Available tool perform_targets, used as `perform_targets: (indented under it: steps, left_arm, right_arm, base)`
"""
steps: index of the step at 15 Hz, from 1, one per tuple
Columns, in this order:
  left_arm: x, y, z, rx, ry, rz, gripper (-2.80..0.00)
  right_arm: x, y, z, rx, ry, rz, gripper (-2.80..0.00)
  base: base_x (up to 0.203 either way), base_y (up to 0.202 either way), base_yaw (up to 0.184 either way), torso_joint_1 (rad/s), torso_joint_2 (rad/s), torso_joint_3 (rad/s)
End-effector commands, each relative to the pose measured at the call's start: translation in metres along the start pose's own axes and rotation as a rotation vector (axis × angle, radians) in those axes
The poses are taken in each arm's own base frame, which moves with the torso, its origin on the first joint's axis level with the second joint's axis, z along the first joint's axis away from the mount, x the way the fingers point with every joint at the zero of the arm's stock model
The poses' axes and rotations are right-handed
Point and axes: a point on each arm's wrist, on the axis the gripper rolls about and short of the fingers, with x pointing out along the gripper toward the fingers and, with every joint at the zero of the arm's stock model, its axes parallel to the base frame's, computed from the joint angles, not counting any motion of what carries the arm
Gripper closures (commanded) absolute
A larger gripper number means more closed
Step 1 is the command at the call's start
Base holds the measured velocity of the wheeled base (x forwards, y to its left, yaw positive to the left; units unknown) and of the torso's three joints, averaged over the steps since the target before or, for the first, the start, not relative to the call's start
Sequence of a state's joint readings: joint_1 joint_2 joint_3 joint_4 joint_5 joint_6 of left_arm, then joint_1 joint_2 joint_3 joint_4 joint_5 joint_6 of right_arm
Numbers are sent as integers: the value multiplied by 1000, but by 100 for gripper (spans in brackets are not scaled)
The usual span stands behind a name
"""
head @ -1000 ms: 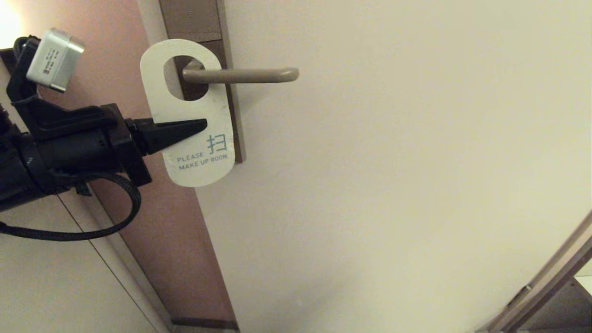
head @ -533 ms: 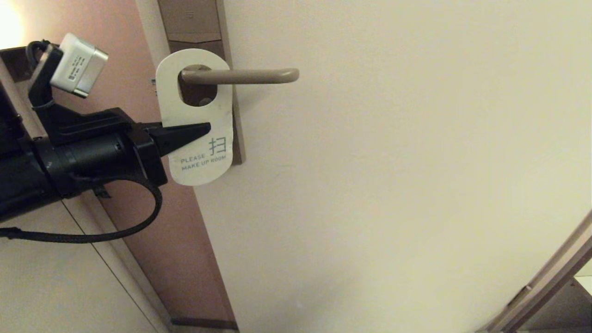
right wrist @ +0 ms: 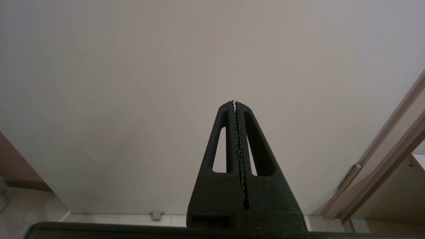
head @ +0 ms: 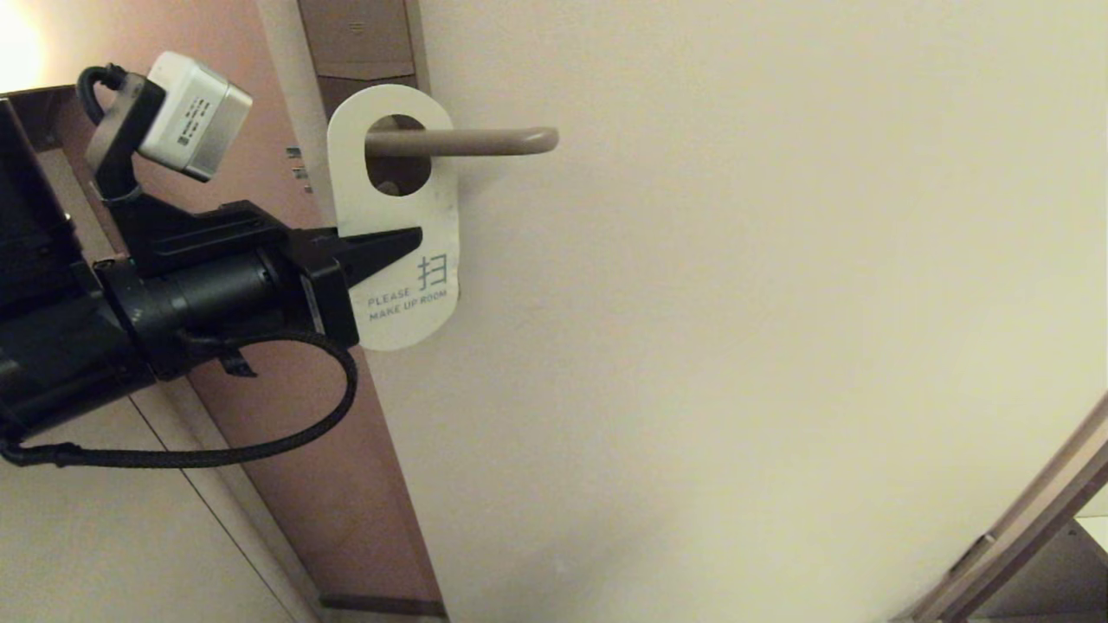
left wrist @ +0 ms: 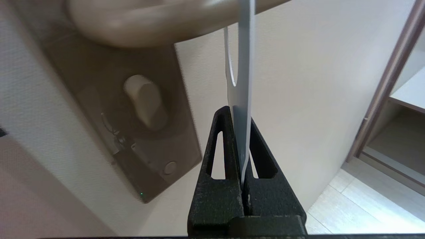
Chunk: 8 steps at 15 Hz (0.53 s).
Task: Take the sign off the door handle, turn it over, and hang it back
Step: Take down the sign
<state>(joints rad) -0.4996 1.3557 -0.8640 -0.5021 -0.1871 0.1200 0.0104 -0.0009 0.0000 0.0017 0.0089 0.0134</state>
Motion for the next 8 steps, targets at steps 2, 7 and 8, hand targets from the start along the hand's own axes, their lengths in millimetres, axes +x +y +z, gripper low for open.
perform_targets:
  steps: [2,7,8]
  left_arm:
    - [3,-13,2,1,-2,5,0]
    - [5,-35,6,1,-7,9,0]
    - [6,-38,7,1,-9,7,0]
  right_arm:
    - [0,0,0,0,1,1,0]
    - [0,0,0,0,1,1,0]
    - [0,0,0,0,1,1,0]
  base:
    - [0,0,0,0,0,0]
    - [0,0,0,0,0,0]
    - [0,0,0,0,0,0]
